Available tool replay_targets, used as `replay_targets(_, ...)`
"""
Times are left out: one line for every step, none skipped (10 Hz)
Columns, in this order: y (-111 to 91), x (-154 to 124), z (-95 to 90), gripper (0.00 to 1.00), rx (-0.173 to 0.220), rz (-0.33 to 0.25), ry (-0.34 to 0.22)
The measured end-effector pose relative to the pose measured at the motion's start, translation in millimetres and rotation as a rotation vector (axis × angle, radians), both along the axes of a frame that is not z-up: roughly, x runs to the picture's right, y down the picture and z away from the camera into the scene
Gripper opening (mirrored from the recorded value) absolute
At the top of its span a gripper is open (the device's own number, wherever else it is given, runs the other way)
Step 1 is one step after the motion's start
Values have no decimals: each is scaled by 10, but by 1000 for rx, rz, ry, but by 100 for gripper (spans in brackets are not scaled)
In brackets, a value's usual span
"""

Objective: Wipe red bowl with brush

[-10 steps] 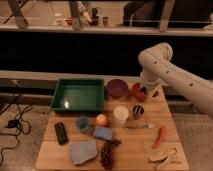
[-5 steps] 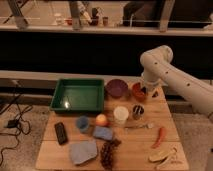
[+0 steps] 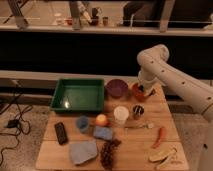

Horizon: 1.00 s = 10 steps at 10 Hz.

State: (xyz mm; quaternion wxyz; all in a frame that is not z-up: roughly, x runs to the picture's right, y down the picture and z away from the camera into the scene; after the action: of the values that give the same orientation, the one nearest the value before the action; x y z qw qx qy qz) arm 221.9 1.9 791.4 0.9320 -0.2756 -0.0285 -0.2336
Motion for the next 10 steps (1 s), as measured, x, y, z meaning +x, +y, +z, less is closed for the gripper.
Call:
replay_targets(-27, -36, -4, 0, 7, -10, -3)
replay_targets(-38, -47, -7, 0, 11, -15, -3)
replay_targets(-59, -72, -11, 0, 16, -22, -4)
replay_targets(-76, -110, -7, 0, 19, -30, -9)
replay_targets(-90, -147, -2, 0, 21, -35, -13)
replay_targets(-85, -169, 17, 0, 21, -37, -19)
replay_targets(-80, -170, 30, 0, 21, -36, -21)
replay_targets(-61, -176, 56, 0, 20, -34, -25)
replay_targets(-37, -183, 91, 0, 16, -31, -28)
replay_targets(-11, -144, 114, 0, 13, -27, -27)
